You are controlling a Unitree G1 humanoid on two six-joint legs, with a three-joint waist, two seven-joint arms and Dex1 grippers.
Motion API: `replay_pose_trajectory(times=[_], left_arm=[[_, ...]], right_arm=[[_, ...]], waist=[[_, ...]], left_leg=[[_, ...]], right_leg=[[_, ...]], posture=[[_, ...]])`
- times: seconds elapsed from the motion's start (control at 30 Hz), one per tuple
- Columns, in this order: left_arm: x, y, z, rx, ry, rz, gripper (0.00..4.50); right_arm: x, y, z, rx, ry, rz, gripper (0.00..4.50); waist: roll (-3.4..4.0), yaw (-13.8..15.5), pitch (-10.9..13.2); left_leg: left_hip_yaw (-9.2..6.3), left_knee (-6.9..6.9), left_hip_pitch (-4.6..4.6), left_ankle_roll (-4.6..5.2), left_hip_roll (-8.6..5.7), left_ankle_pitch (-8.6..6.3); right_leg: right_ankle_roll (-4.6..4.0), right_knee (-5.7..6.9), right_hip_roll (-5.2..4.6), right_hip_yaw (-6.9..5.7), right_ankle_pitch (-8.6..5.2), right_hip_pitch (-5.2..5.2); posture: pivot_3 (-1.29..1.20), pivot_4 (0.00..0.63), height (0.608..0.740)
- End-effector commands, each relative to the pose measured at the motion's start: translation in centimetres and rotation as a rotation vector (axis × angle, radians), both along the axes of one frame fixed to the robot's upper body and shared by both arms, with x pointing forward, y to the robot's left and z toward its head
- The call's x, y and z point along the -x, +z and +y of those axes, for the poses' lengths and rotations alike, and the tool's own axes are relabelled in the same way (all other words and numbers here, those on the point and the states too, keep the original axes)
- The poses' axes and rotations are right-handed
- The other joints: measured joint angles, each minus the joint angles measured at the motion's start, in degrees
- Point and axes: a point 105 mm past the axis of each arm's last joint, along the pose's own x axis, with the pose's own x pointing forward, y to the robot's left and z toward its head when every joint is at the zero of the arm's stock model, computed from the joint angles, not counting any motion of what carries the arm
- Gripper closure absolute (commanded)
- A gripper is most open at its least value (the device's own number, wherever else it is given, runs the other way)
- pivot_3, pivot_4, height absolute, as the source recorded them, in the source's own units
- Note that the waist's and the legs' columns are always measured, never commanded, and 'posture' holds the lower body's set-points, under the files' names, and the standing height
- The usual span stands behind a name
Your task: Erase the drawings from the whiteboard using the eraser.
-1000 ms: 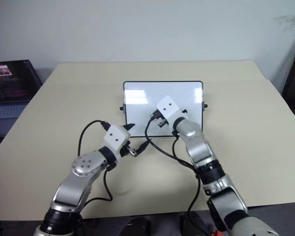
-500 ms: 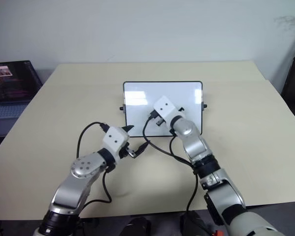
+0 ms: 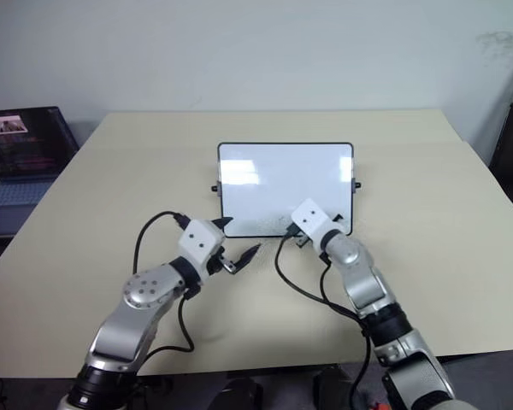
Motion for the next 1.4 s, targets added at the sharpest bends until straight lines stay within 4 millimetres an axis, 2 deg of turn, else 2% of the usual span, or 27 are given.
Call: replay_pose_trajectory(times=[0.03, 0.1, 0.27, 0.37, 0.5, 0.77, 0.93, 1.2, 1.4], left_arm=[[-0.1, 1.2, -0.2, 0.0, -0.013, -0.051, 0.0], [-0.1, 1.3, -0.3, 0.0, -0.015, -0.052, 0.0], [0.0, 1.3, -0.5, 0.001, -0.021, -0.054, 0.0], [0.0, 1.4, -0.5, -0.001, -0.022, -0.057, 0.0], [0.1, 1.3, -0.4, -0.006, -0.024, -0.056, 0.0], [0.0, 1.5, -0.1, -0.012, -0.019, -0.061, 0.0], [0.0, 1.5, 0.0, -0.01, -0.012, -0.063, 0.0], [0.1, 1.4, 0.2, -0.009, -0.001, -0.059, 0.0], [0.1, 1.4, 0.1, -0.007, -0.001, -0.059, 0.0]], right_arm=[[-0.4, 0.6, -1.8, -0.025, -0.071, 0.023, 3.43], [-0.4, 1.7, -1.3, -0.052, -0.059, 0.004, 3.43], [0.2, 6.0, 2.3, -0.157, 0.071, -0.107, 3.43], [1.0, 7.2, 4.6, -0.184, 0.148, -0.15, 3.43], [1.2, 6.1, 5.7, -0.161, 0.179, -0.128, 3.43], [1.7, 5.2, 7.6, -0.11, 0.246, -0.146, 3.43], [2.2, 5.1, 8.7, 0.026, 0.351, -0.272, 3.43], [2.0, 3.5, 9.0, 0.089, 0.396, -0.268, 3.43], [1.6, 2.6, 8.3, 0.121, 0.394, -0.234, 3.43]], waist=[[0.0, -0.01, 0.0], [0.0, 0.0, 0.01], [0.04, -0.22, 0.06], [0.04, -0.45, 0.07], [0.04, -0.27, 0.06], [0.05, -0.08, 0.07], [0.05, -0.1, 0.07], [0.05, -0.1, 0.07], [0.05, -0.1, 0.07]], left_leg=[[0.0, 0.0, 0.01, 0.0, 0.0, 0.01], [-0.01, -0.01, 0.0, -0.02, 0.01, 0.02], [-0.01, -0.05, -0.1, -0.03, 0.01, 0.01], [0.0, -0.1, -0.12, -0.03, 0.05, 0.01], [-0.09, -0.15, -0.26, -0.08, 0.05, -0.01], [-0.17, -0.11, -0.55, -0.12, 0.03, 0.01], [-0.13, -0.11, -0.54, -0.12, 0.02, 0.01], [-0.11, -0.1, -0.54, -0.13, 0.03, 0.02], [-0.12, -0.1, -0.54, -0.12, 0.03, 0.01]], right_leg=[[0.05, 0.0, 0.0, 0.0, -0.03, 0.0], [0.24, 0.01, 0.0, 0.0, -0.14, -0.01], [-0.02, -0.02, 0.0, 0.01, 0.01, -0.12], [-0.02, -0.02, 0.01, 0.02, 0.01, -0.18], [-0.03, -0.24, 0.0, -0.06, 0.0, -0.21], [-0.04, -0.26, -0.03, -0.1, 0.01, -0.43], [-0.04, -0.26, -0.02, -0.11, 0.01, -0.43], [-0.04, -0.25, -0.01, -0.1, 0.01, -0.43], [-0.04, -0.24, -0.01, -0.1, 0.01, -0.43]], posture=[[0.0, 0.15, 0.74], [0.0, 0.15, 0.74], [0.0, 0.15, 0.74], [0.0, 0.15, 0.74], [0.0, 0.15, 0.74], [0.0, 0.15, 0.74], [0.0, 0.15, 0.74], [0.0, 0.15, 0.74], [0.0, 0.15, 0.74]])
